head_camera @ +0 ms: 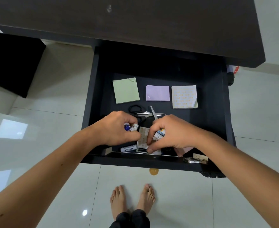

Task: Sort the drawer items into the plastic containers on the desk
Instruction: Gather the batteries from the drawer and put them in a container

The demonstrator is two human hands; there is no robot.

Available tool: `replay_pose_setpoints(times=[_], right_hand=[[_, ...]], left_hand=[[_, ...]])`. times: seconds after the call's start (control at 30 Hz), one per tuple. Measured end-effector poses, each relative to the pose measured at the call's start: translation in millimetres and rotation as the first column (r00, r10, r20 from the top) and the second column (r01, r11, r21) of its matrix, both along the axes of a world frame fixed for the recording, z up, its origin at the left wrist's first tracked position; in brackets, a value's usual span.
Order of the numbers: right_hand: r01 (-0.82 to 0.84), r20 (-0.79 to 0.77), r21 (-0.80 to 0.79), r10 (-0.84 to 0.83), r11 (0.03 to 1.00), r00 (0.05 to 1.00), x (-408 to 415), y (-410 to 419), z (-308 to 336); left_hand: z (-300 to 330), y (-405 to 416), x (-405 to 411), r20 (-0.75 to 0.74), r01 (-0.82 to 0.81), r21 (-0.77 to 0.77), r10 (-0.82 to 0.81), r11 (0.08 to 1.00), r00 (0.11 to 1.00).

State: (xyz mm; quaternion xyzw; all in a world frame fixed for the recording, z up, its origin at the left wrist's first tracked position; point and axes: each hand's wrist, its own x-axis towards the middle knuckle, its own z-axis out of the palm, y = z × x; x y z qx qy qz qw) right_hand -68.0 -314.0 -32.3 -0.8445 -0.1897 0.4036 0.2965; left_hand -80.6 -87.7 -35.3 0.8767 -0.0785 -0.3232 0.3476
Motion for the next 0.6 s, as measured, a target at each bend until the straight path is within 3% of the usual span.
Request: replay_pose_setpoints(times=[0.13,0.3,0.47,0.6], right_hand=[[-0.033,0.103,-0.062,0.039,0.998,0.994,-3.5,10.3,-9.4],[-0.166,0.237,-0.161,0.201,0.973,0.951,-5.2,16.6,-13.3],[-0.180,0.280,-0.128,0.209,0.975,0.937,-7.3,11.7,-14.9],[-0.183,0.297,-0.123,0.212,0.975,0.931,-6.3,8.9,-15.2]], left_hand=[[-2.1,-0.3,2.2,-0.024,-0.041,-0.033,0.040,0.999,0.999],[-4.2,-0.5,5.3,-0.063,-0.073,-0.012,0.073,0.997,0.995],[-9.0,0.4,3.0,-0.096,-0.011,0.034,0.014,0.999,0.995],[-6.5,3.0,2.6,-0.110,0.006,-0.049,-0.012,0.999,0.994]])
